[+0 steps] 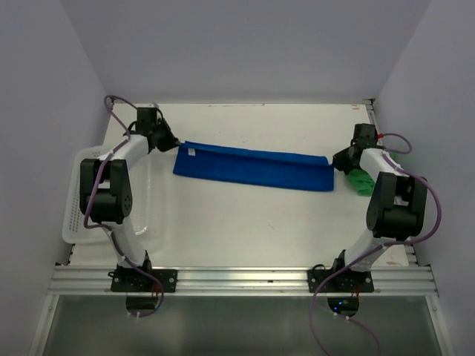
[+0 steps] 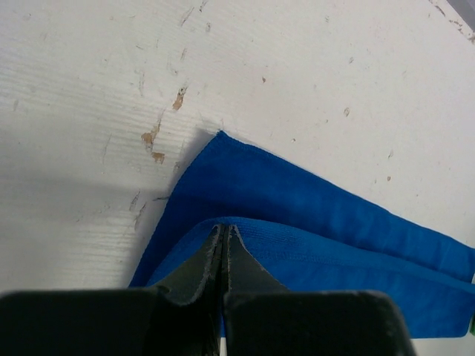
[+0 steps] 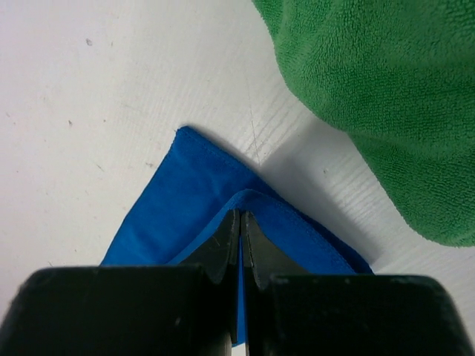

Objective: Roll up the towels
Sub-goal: Fold the towel

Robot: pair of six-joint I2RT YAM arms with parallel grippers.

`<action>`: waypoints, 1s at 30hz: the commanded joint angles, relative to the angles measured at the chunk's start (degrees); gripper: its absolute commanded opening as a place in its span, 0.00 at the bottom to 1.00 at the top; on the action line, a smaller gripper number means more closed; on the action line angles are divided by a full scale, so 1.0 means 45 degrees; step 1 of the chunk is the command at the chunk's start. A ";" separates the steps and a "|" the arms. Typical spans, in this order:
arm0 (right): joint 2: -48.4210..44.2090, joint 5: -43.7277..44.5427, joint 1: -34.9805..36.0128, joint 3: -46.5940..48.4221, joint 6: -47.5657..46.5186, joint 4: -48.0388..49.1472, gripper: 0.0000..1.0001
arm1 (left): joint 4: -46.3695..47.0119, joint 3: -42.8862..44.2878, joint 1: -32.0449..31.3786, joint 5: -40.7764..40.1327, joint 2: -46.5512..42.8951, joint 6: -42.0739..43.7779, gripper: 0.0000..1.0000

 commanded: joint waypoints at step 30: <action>0.0925 -0.0679 -0.0145 0.1626 -0.1708 0.0840 0.71 | 0.0798 0.1252 -0.0180 0.0089 0.0164 0.0388 0.54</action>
